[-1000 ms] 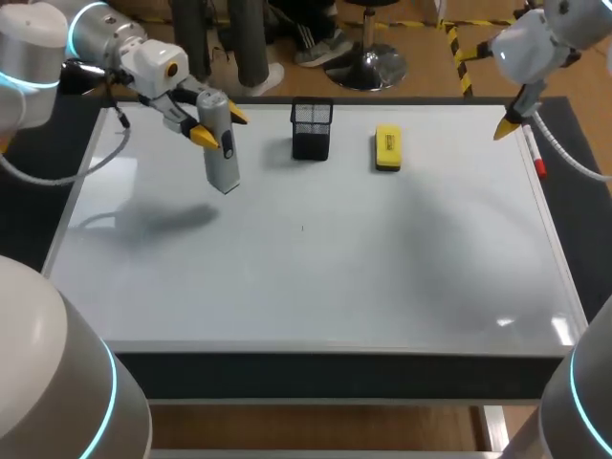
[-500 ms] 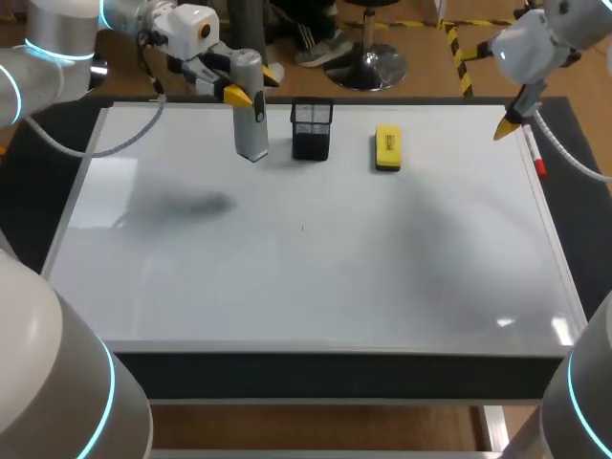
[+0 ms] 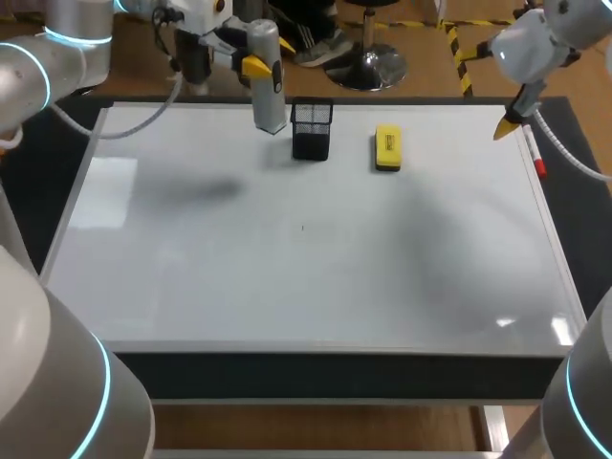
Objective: Pick up the inspection probe, press it on each red-marked spot on the whiteboard one by one, put down the probe, pick up the eraser, and wipe off all the red marks.
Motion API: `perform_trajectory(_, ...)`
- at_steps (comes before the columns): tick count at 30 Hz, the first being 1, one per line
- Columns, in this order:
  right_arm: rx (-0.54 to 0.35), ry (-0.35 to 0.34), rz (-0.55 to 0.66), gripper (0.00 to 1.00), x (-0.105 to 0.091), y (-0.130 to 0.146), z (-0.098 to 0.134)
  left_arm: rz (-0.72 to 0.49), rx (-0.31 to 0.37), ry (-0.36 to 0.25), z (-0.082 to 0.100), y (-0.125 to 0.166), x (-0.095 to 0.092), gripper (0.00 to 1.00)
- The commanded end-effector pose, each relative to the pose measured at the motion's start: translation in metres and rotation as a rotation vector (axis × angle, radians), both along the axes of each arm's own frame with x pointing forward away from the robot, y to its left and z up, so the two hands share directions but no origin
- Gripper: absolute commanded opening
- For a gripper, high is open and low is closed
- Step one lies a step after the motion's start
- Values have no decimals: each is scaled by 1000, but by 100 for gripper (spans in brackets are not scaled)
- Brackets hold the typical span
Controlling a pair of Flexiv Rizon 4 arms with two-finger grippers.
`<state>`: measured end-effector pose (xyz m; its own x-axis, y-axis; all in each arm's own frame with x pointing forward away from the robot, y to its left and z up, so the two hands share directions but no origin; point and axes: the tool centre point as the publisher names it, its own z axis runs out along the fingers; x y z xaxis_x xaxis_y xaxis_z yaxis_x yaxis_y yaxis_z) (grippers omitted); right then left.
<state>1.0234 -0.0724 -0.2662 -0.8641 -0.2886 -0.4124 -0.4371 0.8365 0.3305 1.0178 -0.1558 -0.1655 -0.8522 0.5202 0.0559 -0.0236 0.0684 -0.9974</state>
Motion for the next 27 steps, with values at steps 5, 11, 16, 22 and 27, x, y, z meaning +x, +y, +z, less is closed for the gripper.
perform_trajectory(5, -3, 1, 2, 100, 0, 0, 1, 1, 2, 11, 8, -18, 22, 0)
perform_trajectory(11, -3, 1, 2, 100, 0, 0, 1, 85, 14, 6, 11, -34, 29, 0)
perform_trajectory(16, -3, 1, 2, 100, 0, 0, 1, 149, 2, 16, 11, -42, 35, 0)
perform_trajectory(22, -3, 1, 2, 100, 0, 0, 1, 209, -14, 39, 7, -54, 39, 0)
perform_trajectory(27, -3, 1, 2, 100, 0, 0, 1, 243, -17, 42, 3, -59, 42, 0)
